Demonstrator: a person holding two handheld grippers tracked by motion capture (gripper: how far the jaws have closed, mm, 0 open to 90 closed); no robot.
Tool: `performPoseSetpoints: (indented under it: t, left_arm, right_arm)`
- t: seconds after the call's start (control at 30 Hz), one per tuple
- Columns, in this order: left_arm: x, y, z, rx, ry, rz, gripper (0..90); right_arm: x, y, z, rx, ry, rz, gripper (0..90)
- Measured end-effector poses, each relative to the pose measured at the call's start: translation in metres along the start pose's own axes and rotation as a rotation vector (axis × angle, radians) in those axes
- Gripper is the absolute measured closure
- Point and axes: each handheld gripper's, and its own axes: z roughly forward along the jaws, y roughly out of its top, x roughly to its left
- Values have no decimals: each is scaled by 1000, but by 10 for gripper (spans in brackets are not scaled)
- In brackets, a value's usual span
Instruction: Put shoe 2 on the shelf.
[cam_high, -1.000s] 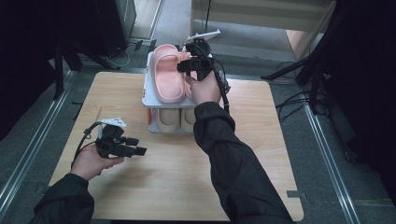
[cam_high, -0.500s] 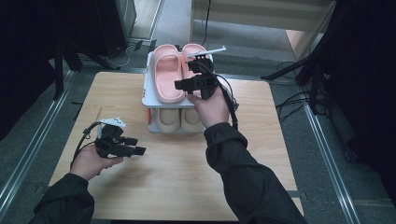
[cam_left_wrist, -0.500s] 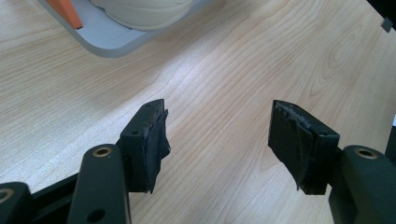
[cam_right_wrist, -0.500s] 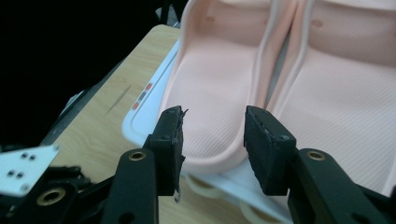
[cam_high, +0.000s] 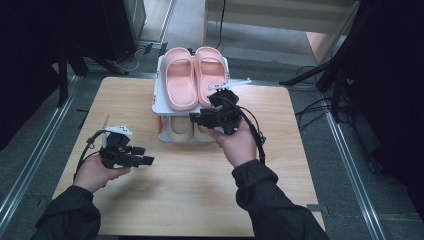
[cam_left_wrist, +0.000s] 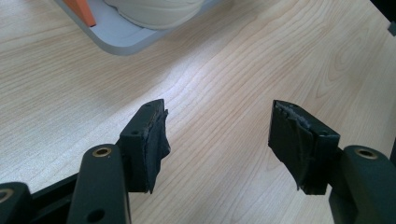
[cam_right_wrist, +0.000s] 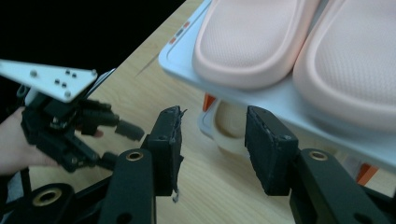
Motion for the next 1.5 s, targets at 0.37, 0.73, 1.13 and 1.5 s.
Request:
performPoseSetpoints:
  t: [0.37,0.73,1.13,1.5]
  left_arm:
    - [0,-1,1,4,6,-3,367]
    - [0,-2,1,-3,14,5,366]
    - [0,-2,1,2,16,2,360]
    - [0,-2,1,11,22,9,359]
  right_arm:
    - [-19,-47,0,-3,46,-32,550]
    - [-36,-80,8,-1,85,-74,521]
    - [-50,-108,11,-1,111,-95,512]
    - [-61,-127,17,3,137,-98,503]
